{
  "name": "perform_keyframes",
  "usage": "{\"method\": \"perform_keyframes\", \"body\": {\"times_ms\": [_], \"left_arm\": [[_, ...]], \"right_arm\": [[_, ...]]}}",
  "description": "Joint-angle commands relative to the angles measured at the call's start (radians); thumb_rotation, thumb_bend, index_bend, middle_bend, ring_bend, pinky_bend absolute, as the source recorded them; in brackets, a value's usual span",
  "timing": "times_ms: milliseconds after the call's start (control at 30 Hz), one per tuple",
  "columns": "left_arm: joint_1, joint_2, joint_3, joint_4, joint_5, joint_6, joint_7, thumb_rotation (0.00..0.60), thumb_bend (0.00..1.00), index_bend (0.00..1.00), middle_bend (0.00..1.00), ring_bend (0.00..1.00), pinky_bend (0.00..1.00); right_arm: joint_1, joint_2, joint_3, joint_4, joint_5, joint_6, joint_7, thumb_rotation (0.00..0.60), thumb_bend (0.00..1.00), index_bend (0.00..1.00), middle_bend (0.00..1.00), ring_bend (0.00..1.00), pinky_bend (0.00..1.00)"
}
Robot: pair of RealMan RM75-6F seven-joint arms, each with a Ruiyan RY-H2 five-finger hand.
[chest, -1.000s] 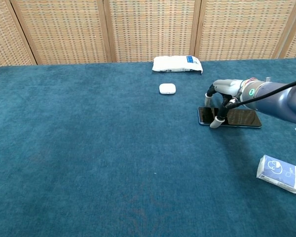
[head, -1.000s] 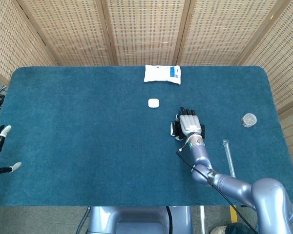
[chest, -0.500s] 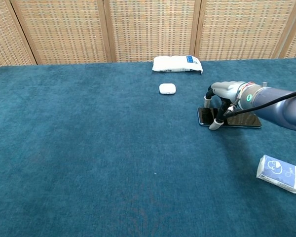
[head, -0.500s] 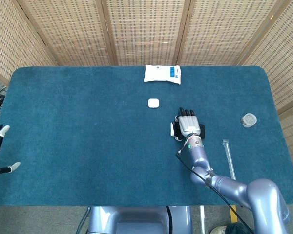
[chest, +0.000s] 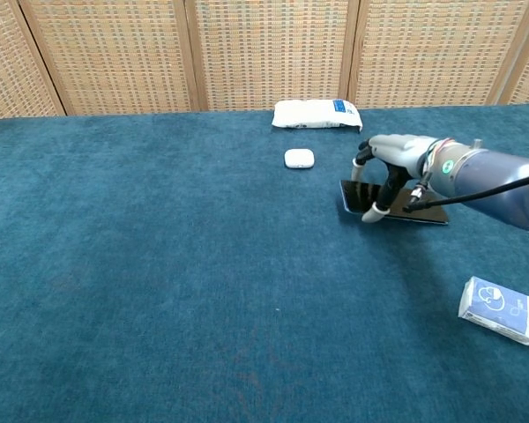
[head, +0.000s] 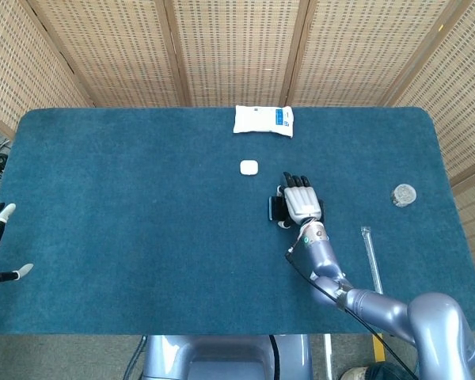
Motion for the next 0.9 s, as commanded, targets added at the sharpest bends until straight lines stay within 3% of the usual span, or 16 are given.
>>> {"method": "perform_keyframes", "body": {"times_ms": [33, 300, 700, 767, 833, 900], "left_arm": [[0.001, 0.001, 0.001, -0.003, 0.003, 0.002, -0.001, 0.6, 0.0, 0.0, 0.0, 0.0, 0.0], [0.005, 0.008, 0.009, -0.016, 0.024, 0.014, -0.003, 0.6, 0.0, 0.0, 0.0, 0.0, 0.0], [0.011, 0.014, 0.013, -0.024, 0.039, 0.027, -0.009, 0.6, 0.0, 0.0, 0.0, 0.0, 0.0], [0.012, 0.014, 0.014, -0.024, 0.04, 0.028, -0.008, 0.6, 0.0, 0.0, 0.0, 0.0, 0.0], [0.012, 0.014, 0.016, -0.025, 0.042, 0.029, -0.006, 0.6, 0.0, 0.0, 0.0, 0.0, 0.0], [0.013, 0.014, 0.017, -0.027, 0.044, 0.03, -0.004, 0.6, 0.0, 0.0, 0.0, 0.0, 0.0]], "right_arm": [[-0.04, 0.051, 0.027, -0.084, -0.108, 0.042, 0.111, 0.6, 0.36, 0.61, 0.0, 0.0, 0.0], [-0.14, 0.147, 0.078, -0.247, -0.268, 0.054, 0.428, 0.6, 0.39, 0.6, 0.0, 0.0, 0.0], [-0.234, 0.182, 0.068, -0.261, -0.424, 0.063, 0.745, 0.6, 0.39, 0.6, 0.0, 0.0, 0.0], [-0.25, 0.184, 0.05, -0.242, -0.446, 0.059, 0.782, 0.6, 0.38, 0.55, 0.0, 0.0, 0.0], [-0.268, 0.188, 0.026, -0.215, -0.47, 0.048, 0.827, 0.6, 0.37, 0.41, 0.0, 0.0, 0.0], [-0.286, 0.196, 0.004, -0.185, -0.488, 0.031, 0.874, 0.6, 0.34, 0.16, 0.0, 0.0, 0.0]]}}
